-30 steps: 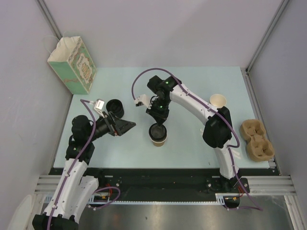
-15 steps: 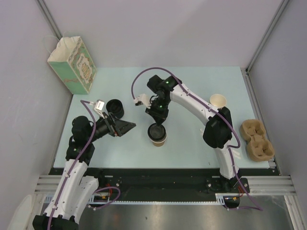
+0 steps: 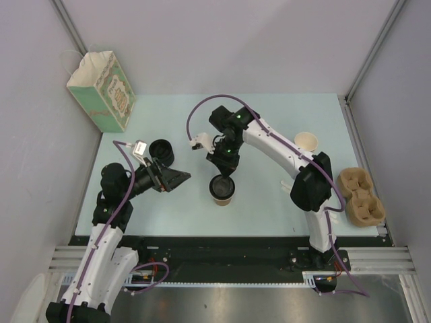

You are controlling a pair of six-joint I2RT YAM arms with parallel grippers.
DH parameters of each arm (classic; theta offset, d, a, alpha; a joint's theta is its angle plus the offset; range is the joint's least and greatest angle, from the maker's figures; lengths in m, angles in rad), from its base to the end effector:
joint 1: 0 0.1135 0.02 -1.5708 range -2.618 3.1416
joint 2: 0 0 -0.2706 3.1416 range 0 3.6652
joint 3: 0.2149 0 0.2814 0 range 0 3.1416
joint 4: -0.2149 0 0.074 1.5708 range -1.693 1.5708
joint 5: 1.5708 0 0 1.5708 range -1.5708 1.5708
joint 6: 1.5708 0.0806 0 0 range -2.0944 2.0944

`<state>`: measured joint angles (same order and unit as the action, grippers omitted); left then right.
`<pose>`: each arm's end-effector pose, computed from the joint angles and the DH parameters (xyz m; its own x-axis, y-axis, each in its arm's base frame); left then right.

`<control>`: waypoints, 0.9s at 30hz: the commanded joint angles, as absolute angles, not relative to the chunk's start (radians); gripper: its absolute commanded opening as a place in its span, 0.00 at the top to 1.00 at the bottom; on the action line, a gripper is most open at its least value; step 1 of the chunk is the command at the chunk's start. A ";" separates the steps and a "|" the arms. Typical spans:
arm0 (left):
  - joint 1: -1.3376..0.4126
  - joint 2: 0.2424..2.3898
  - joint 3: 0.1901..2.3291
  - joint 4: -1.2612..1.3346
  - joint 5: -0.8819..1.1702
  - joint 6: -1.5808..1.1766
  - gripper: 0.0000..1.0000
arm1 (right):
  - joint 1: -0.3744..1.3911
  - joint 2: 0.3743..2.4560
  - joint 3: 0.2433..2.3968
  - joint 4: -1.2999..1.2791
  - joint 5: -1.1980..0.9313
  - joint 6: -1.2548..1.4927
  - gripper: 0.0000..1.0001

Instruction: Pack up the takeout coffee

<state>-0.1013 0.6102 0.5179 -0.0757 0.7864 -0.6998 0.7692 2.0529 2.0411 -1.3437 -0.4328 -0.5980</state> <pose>0.1998 -0.0777 0.2811 -0.6204 -0.3942 -0.6780 0.4786 0.4945 -0.7255 0.3016 0.3390 0.2662 -0.1884 -0.8937 -0.4072 -0.9702 0.1050 0.2183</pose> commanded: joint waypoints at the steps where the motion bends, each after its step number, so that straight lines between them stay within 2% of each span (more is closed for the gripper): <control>1: -0.092 0.600 0.509 -0.043 0.796 -0.709 0.01 | 0.765 2.051 2.048 -1.517 -0.439 -0.584 1.00; 27: -0.092 0.592 0.491 -0.023 0.798 -0.715 0.01 | 0.749 2.114 2.088 -1.517 -0.468 -0.575 1.00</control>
<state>-0.1013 0.6010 0.5030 -0.0681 0.7887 -0.7074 0.7429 2.0987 2.0445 -1.3434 -0.4454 -0.5919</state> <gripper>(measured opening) 0.993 0.107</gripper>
